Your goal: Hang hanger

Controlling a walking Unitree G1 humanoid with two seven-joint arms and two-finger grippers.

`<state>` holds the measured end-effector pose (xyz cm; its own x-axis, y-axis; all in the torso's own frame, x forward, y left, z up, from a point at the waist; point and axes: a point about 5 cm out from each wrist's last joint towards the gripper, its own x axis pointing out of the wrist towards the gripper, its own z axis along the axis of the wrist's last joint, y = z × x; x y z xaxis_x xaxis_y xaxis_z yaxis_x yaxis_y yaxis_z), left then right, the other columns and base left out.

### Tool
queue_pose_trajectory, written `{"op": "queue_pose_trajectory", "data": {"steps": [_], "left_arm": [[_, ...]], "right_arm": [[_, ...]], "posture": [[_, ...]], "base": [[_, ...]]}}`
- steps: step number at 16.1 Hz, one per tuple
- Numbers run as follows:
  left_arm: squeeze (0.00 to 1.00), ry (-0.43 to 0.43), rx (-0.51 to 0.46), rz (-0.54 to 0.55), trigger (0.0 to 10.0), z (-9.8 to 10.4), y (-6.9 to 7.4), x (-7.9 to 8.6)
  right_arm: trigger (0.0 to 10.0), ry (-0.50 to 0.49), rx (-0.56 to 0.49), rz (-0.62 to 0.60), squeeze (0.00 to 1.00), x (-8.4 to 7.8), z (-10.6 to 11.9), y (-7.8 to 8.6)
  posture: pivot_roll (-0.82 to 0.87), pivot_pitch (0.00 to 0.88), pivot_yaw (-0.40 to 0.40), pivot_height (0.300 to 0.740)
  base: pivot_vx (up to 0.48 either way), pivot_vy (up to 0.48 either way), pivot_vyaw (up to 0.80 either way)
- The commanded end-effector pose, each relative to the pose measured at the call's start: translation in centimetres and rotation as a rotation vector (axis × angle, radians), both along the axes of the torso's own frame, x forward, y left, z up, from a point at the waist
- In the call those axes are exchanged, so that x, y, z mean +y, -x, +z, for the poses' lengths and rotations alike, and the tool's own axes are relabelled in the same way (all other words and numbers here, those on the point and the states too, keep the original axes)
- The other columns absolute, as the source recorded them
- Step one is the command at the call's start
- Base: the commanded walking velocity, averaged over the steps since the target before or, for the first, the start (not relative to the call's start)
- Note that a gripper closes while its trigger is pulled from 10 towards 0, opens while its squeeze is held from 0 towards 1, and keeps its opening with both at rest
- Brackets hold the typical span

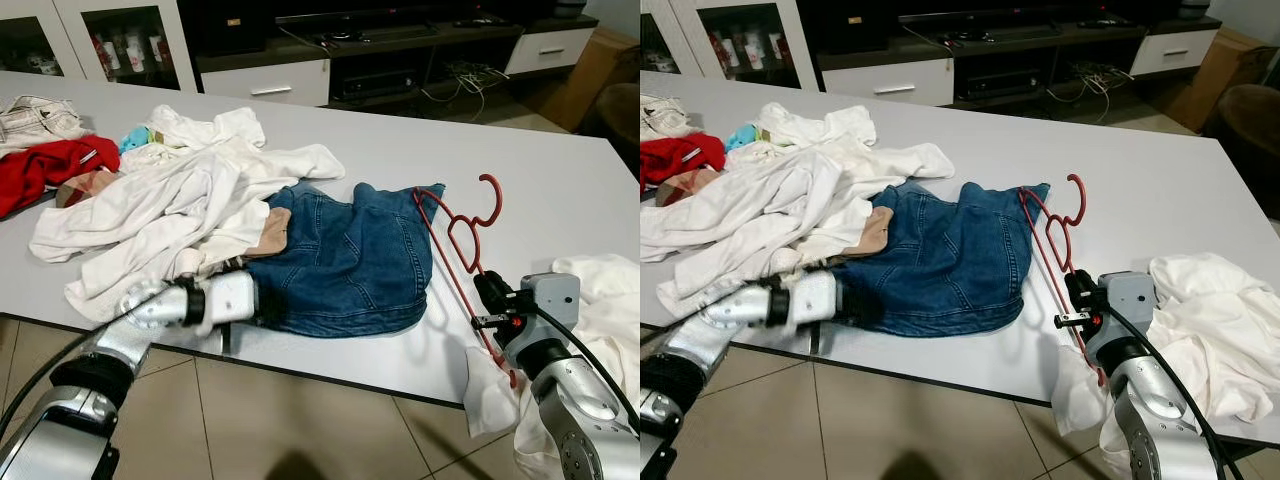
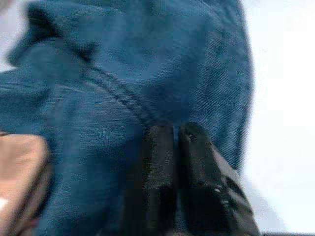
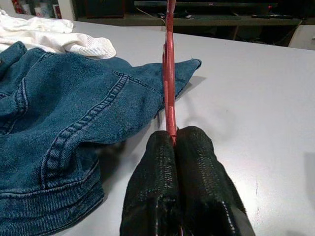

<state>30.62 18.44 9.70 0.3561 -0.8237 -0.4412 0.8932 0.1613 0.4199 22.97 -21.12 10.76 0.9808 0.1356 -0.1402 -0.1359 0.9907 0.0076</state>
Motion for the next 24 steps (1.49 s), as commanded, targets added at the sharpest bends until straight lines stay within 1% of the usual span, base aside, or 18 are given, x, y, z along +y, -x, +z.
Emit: {"op": "queue_pose_trajectory", "data": {"steps": [1, 3, 4, 6, 7, 10, 11, 13, 14, 16, 18, 20, 21, 22, 24], "left_arm": [[1.0, 0.056, 0.019, 0.026, 10.0, 0.6, -0.4, 0.1], [1.0, 0.125, 0.061, 0.057, 10.0, 0.4, -0.2, 0.2], [1.0, 0.175, 0.081, 0.083, 10.0, 0.4, -0.2, 0.2], [1.0, 0.242, 0.105, 0.123, 10.0, 0.3, 0.0, 0.3], [1.0, 0.259, 0.108, 0.142, 10.0, 0.3, 0.1, 0.6], [1.0, 0.275, 0.087, 0.191, 10.0, 0.0, 0.5, 1.1], [0.0, 0.274, 0.086, 0.211, 10.0, -0.4, 0.9, 1.3], [0.0, 0.282, 0.087, 0.247, 10.0, -0.8, 1.3, 1.5], [0.0, 0.312, 0.082, 0.301, 10.0, -1.0, 1.2, 1.7], [0.0, 0.411, 0.087, 0.418, 10.0, -1.0, 0.7, 1.9], [0.0, 0.462, 0.132, 0.473, 10.0, -1.6, 0.9, 1.7], [0.0, 0.489, 0.152, 0.489, 10.0, -1.9, 1.1, 1.3], [0.0, 0.513, 0.174, 0.495, 10.0, -2.2, 1.3, 0.9], [0.0, 0.538, 0.211, 0.492, 10.0, -2.8, 1.8, 0.0], [0.0, 0.531, 0.226, 0.479, 10.0, -3.2, 2.3, -0.5]], "right_arm": [[10.0, 0.0, 0.016, -0.014, 0.0, 0.0, -0.4, 0.0], [10.0, -0.003, 0.017, -0.011, 0.0, 0.2, -0.4, -0.1], [10.0, -0.003, 0.017, -0.009, 0.0, 0.1, -0.4, -0.1], [10.0, -0.004, 0.016, -0.008, 0.0, 0.2, -0.4, -0.2], [10.0, -0.005, 0.016, -0.007, 0.0, 0.2, -0.4, -0.2], [10.0, -0.007, 0.017, -0.004, 0.0, 0.3, -0.4, -0.3], [10.0, -0.01, 0.018, -0.001, 0.0, 0.4, -0.5, -0.4], [10.0, -0.012, 0.018, 0.005, 0.0, 0.6, -0.5, -0.5], [10.0, -0.013, 0.016, 0.008, 0.0, 0.6, -0.5, -0.6], [10.0, -0.013, 0.011, 0.01, 0.0, 0.7, -0.4, -0.9], [10.0, -0.014, 0.011, 0.014, 0.0, 0.7, -0.4, -0.9], [10.0, -0.013, 0.013, 0.018, 0.0, 0.8, -0.4, -0.9], [10.0, -0.013, 0.014, 0.02, 0.0, 0.9, -0.5, -0.9], [10.0, -0.012, 0.014, 0.022, 0.0, 0.9, -0.5, -0.9], [10.0, -0.011, 0.012, 0.023, 0.0, 0.9, -0.4, -1.0]], "posture": [[-0.1, 0.0, 0.021, 0.74], [-0.09, 0.0, 0.017, 0.74], [-0.09, 0.0, 0.015, 0.74], [-0.09, 0.0, 0.013, 0.74], [-0.09, 0.0, 0.013, 0.74], [-0.08, 0.0, 0.01, 0.74], [-0.08, 0.0, 0.01, 0.74], [-0.07, 0.0, 0.002, 0.74], [-0.07, 0.0, 0.002, 0.74], [-0.07, 0.0, -0.006, 0.74], [-0.07, 0.0, -0.009, 0.74], [-0.07, 0.0, -0.012, 0.74], [-0.07, 0.0, -0.013, 0.74], [-0.07, 0.0, -0.013, 0.74], [-0.07, 0.0, -0.014, 0.74]], "base": [[0.0, 0.0, 0.0], [0.0, 0.0, 0.0], [0.0, 0.0, 0.0], [0.0, 0.0, 0.0], [0.0, 0.0, 0.0], [0.0, 0.0, 0.0], [0.0, 0.0, 0.0], [0.0, 0.0, 0.0], [0.0, 0.0, 0.0], [0.0, 0.0, 0.0], [0.0, 0.0, 0.0], [0.0, 0.0, 0.0], [0.0, 0.0, 0.0], [0.0, 0.0, 0.0], [0.0, 0.0, 0.0]]}}
